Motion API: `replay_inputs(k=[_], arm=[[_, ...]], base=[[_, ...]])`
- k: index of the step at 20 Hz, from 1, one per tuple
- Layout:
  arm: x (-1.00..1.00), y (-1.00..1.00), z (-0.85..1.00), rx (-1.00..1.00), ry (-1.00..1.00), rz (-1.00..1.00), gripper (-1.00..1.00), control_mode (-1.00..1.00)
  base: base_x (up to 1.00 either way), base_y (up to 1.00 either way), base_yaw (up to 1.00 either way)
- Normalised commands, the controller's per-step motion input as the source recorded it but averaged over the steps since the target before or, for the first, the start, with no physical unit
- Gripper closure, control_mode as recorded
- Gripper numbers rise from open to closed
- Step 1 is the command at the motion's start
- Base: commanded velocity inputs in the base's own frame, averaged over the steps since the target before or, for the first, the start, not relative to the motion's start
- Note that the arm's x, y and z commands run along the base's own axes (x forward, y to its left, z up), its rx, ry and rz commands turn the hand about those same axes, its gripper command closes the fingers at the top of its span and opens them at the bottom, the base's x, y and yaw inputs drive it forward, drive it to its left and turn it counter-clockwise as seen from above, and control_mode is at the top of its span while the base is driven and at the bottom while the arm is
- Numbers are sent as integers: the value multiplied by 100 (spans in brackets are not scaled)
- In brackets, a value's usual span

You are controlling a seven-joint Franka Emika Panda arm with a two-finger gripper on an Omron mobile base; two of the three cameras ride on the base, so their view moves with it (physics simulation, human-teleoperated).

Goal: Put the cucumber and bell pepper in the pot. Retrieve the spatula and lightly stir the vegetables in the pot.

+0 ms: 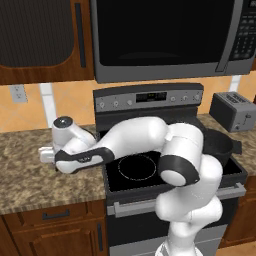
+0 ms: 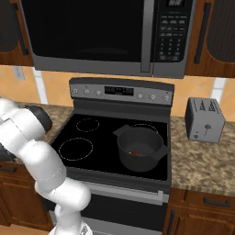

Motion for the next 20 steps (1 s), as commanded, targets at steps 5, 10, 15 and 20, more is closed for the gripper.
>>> replay_inputs(k=[5, 10, 15, 20], arm=[[24, 34, -25, -3, 10, -3, -100, -100], [4, 35, -8, -12, 0, -3, -100, -100], [17, 13, 0, -15, -1, -8, -100, -100], [41, 0, 0, -11, 0, -9, -100, -100]], base=[[0, 0, 0], [0, 0, 0], [0, 0, 0], [0, 0, 0]])
